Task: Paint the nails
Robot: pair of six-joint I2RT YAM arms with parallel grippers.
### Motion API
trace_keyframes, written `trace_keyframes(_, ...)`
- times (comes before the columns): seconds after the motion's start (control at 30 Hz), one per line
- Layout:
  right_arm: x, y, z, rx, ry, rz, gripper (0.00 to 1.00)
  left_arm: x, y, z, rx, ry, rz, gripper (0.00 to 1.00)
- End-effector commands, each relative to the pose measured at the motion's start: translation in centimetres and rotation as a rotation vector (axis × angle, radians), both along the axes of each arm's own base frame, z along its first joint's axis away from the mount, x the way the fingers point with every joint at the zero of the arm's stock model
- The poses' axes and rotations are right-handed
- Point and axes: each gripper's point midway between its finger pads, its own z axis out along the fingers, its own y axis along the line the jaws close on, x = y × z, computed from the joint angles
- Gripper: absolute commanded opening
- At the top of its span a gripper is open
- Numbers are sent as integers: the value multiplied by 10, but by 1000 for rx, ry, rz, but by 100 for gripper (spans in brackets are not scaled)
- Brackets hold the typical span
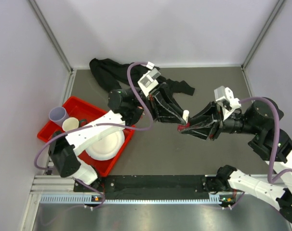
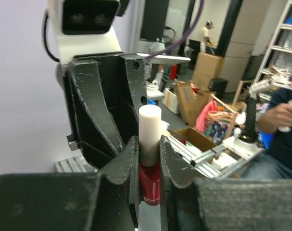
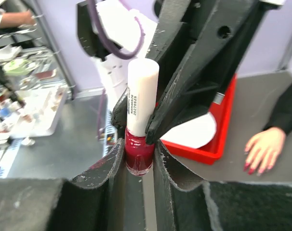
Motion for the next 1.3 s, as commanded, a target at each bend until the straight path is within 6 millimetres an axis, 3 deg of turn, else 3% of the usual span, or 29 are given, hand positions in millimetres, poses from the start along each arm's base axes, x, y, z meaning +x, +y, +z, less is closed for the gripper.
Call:
trace_keyframes(0.0,0,10,13,46,-35,50,0,-21,12,4,-25,-65,-67,11)
trace_keyframes(0.07,9,7,10,25,-31,-13,0,8,-6,-10,126,48,90,22)
trace_keyframes(0.1,17,3,8,5,-25,-69,0,18,-2,0,64,-54,242,41)
trace_keyframes(0.13,21,1,6,-5,-25,-99,0,42,-8,-10,142,29,383,49)
trace_keyframes(0.2,34,-3,5,-20,-26,-177,0,50,5,3,101,-2,499,63)
trace_keyframes(0.33,56,-8,-4,-81,-7,-292,0,76,15,5,119,29,691,99)
trace_keyframes(0.4,69,-13,-4,-90,-13,-364,0,94,20,3,137,70,799,99)
trace_keyframes(0.53,89,-17,-5,-110,-10,-461,0,122,25,-3,162,163,951,84)
trace_keyframes(0.57,94,-16,-5,-119,-2,-481,0,123,25,-3,164,173,958,77)
trace_keyframes(0.7,113,-19,-8,-149,16,-567,0,128,16,-6,156,175,990,68)
trace_keyframes(0.87,117,-17,-7,-151,15,-572,0,132,9,-4,140,165,1002,62)
trace_keyframes(1.07,117,-16,-12,-163,21,-568,0,136,-2,-3,130,160,986,47)
trace_keyframes(1.13,115,-16,-10,-156,18,-562,0,135,-8,-7,145,160,966,35)
trace_keyframes(1.27,109,-16,-6,-141,7,-537,0,123,-13,-9,151,127,896,0)
